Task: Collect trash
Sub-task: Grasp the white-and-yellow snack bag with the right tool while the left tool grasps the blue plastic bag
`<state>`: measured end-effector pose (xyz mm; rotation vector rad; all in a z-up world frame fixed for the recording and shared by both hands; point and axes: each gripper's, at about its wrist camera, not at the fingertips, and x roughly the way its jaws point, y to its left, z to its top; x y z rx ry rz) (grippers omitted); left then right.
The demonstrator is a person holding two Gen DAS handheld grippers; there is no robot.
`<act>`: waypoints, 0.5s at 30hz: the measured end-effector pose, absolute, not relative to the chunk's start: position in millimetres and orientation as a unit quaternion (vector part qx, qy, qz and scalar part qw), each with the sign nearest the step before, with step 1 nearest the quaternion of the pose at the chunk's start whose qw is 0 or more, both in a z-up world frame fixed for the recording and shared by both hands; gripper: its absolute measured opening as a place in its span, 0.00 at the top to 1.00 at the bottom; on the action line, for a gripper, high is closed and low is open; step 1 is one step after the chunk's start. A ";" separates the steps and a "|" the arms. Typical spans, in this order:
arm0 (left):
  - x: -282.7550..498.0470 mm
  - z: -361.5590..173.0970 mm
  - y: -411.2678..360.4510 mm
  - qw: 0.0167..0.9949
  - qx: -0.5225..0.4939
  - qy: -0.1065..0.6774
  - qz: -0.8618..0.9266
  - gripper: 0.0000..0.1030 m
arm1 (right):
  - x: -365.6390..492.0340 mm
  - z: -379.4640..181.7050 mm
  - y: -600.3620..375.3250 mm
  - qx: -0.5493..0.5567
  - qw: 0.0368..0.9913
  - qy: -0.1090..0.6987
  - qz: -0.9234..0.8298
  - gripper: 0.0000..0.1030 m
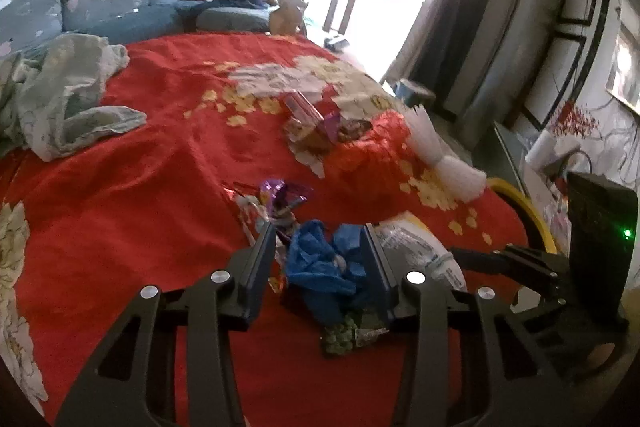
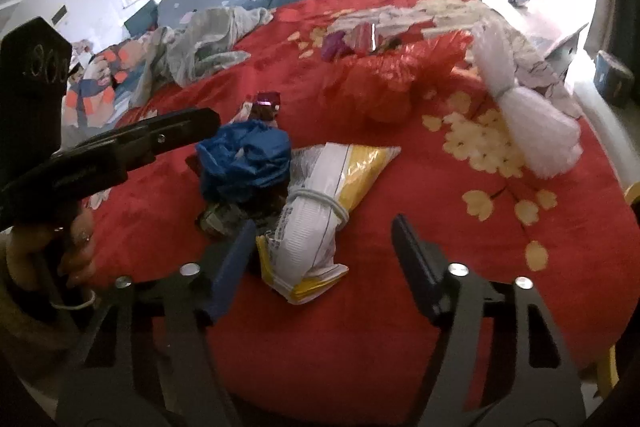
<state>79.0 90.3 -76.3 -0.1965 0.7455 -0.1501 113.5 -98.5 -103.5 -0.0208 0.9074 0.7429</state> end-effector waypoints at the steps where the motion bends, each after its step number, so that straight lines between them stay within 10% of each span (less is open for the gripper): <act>1: 79.3 -77.8 87.6 0.923 -0.090 0.365 -0.075 0.60 | 114.8 -105.4 -99.0 -0.003 0.829 0.432 0.355 0.47; 15: 80.7 -89.5 63.8 0.917 -0.013 0.393 -0.067 0.73 | 116.6 -108.1 -109.8 0.008 0.822 0.438 0.363 0.73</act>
